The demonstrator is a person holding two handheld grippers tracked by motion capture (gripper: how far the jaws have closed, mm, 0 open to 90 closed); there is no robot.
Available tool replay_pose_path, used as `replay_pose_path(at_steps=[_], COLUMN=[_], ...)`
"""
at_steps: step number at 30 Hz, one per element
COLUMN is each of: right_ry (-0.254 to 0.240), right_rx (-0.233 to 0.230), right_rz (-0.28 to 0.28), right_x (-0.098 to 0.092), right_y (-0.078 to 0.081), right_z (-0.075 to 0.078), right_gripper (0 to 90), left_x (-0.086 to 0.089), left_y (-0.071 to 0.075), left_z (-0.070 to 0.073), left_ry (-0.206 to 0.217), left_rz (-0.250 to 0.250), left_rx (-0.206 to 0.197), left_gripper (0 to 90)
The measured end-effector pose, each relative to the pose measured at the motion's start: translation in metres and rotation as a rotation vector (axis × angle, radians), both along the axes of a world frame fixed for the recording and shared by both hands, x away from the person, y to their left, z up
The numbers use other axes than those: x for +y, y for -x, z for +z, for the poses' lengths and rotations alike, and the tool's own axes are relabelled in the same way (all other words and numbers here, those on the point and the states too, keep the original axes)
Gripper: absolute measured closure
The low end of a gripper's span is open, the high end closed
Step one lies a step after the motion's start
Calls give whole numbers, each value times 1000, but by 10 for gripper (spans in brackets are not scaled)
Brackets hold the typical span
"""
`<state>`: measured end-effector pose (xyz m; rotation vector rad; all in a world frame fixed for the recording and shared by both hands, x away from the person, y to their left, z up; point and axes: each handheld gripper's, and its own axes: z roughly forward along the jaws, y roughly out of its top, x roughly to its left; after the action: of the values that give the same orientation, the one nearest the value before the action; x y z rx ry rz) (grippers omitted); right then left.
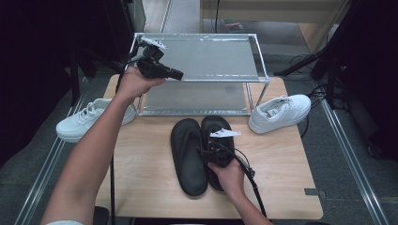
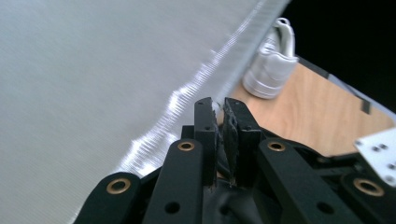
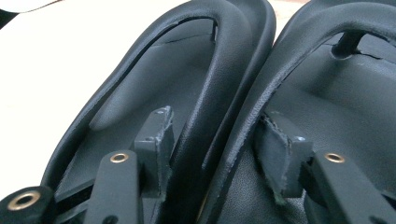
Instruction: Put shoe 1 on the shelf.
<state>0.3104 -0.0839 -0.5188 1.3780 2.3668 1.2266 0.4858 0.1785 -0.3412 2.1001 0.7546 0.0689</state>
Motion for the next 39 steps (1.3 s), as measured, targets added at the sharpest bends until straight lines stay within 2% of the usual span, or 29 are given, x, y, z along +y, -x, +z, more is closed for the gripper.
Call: replay_pose_path(at_steps=[3,5,7,15,20,23,26,29,32,36,39], right_ry=[-10,-23,-29,-20,-12,-28,-38,-36,-21,-47,-54], right_rx=[18,46,54,85,95,104,120,116,101,104,79], right_rz=[-7,-10,-6,1,-4,-12,-22,-29,-7,2,11], right_x=[0,-2,-3,-5,-9,-13,-18,-23,-24,-25,-24], right_y=[-1,-2,-4,-6,-9,-10,-13,-14,-14,-15,-19], right_z=[1,2,2,5,6,6,7,8,11,16,20], right_gripper=[520,537,545,621,675,704,740,775,779,778,778], left_x=[-1,-4,-6,-4,-5,-7,-6,-6,-7,-7,-6], left_y=[-9,-12,-16,-20,-18,-17,-17,-16,-16,-16,-16], left_z=[-1,-4,-9,-13,-12,-12,-12,-13,-13,-12,-13], left_ry=[-9,-38,-65,-38,-52,-64,-58,-57,-60,-61,-51], left_rz=[12,14,16,5,10,13,23,27,28,32,35], left_rx=[0,-7,2,19,11,-1,11,10,8,13,20], left_gripper=[852,867,875,879,877,874,874,874,874,874,875])
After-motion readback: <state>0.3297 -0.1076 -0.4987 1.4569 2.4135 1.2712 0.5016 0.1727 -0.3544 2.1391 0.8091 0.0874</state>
